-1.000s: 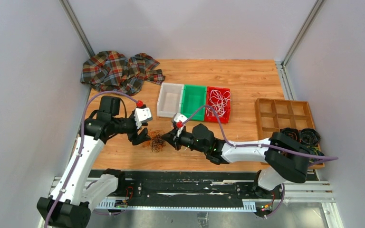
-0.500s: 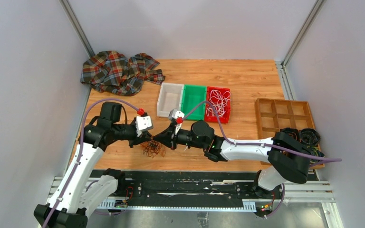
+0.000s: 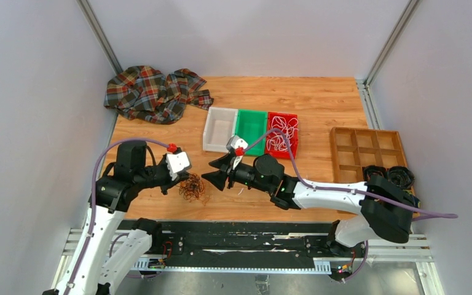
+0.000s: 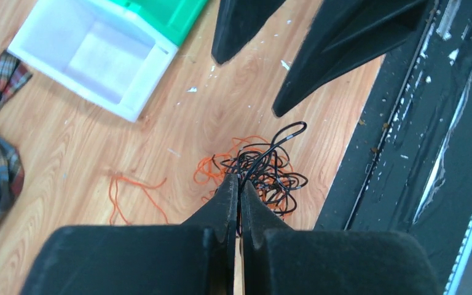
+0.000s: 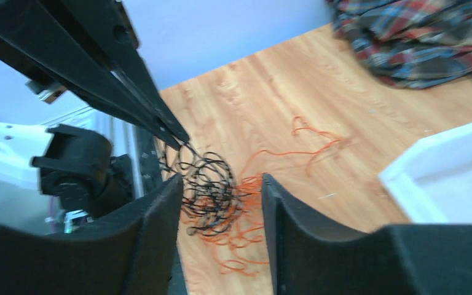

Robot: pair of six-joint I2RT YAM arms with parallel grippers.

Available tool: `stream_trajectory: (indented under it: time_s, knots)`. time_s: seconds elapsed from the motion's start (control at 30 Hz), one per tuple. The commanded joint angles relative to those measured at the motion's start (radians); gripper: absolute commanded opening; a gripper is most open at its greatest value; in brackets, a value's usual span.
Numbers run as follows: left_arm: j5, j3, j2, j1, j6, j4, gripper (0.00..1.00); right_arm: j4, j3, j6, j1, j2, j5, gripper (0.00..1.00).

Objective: Untangle the cables
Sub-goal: Untie the cable.

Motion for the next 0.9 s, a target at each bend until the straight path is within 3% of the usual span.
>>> stream_trajectory:
  time_s: [0.0,0.27,0.67,0.87]
  knots:
    - [-0.092,0.043,-0.022,-0.003,-0.197,0.057,0.01,0.051,-0.027,-0.058,0.003,-0.055,0.129,0.54]
    - [-0.046,0.081,-0.004,-0.002,-0.320,0.070,0.01,0.072,0.055,-0.127,0.057,0.023,0.103,0.64]
    - [0.121,0.153,0.014,-0.003,-0.305,0.002,0.00,0.160,0.078,-0.120,0.057,0.080,0.229,0.54]
    - [0.112,0.169,0.025,-0.002,-0.290,-0.007,0.01,0.232,0.019,-0.107,0.056,0.038,0.253,0.55]
